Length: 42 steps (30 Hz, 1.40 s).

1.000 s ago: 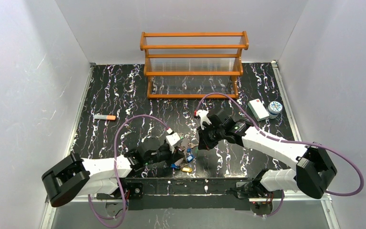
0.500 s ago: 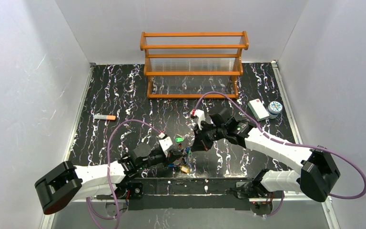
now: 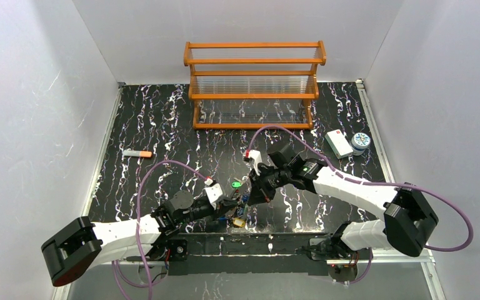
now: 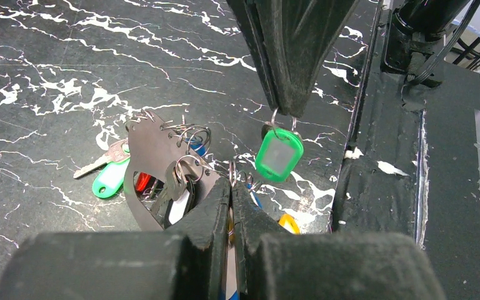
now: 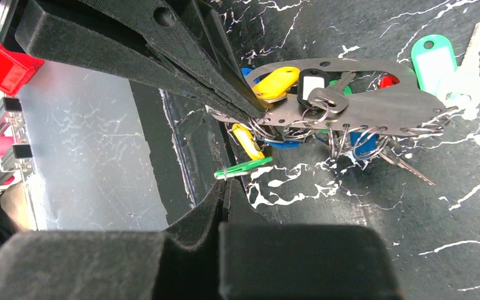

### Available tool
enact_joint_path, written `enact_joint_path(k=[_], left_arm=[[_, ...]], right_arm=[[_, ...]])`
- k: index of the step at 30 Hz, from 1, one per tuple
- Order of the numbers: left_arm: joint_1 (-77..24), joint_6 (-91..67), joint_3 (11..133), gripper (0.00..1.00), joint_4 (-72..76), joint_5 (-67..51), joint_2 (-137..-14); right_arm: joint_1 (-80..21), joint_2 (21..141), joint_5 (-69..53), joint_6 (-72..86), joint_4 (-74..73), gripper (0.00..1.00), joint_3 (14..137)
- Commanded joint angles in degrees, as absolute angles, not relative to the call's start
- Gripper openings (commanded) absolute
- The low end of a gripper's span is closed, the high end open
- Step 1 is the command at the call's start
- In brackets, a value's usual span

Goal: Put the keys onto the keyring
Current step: Insert the key onto the keyring.

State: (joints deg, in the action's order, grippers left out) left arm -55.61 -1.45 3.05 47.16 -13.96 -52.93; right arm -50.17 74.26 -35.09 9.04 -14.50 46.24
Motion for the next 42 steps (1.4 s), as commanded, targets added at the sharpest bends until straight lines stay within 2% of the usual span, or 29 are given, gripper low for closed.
enact_joint_path(k=[1, 11, 22, 42], left_arm=[[-55.82, -0.88, 2.64, 0.00, 50.25, -14.33, -51.79], [-55.81, -1.38, 2.55, 0.00, 50.59, -14.47, -51.35], [-55.81, -1.45, 2.50, 0.00, 50.70, -14.36, -51.41], [-55.83, -1.89, 2.21, 0.00, 50.80, -14.16, -51.24]], right_arm=[[-50.88, 75.40, -37.37, 7.37, -11.97, 0.01, 46.47], [-51.29, 81.92, -36.64, 10.50, -12.31, 0.01, 49.33], [-51.50, 80.86, -38.40, 11.51, -9.21, 0.01, 49.05], [-51.83, 83.56, -34.13, 12.29, -10.46, 0.01, 50.04]])
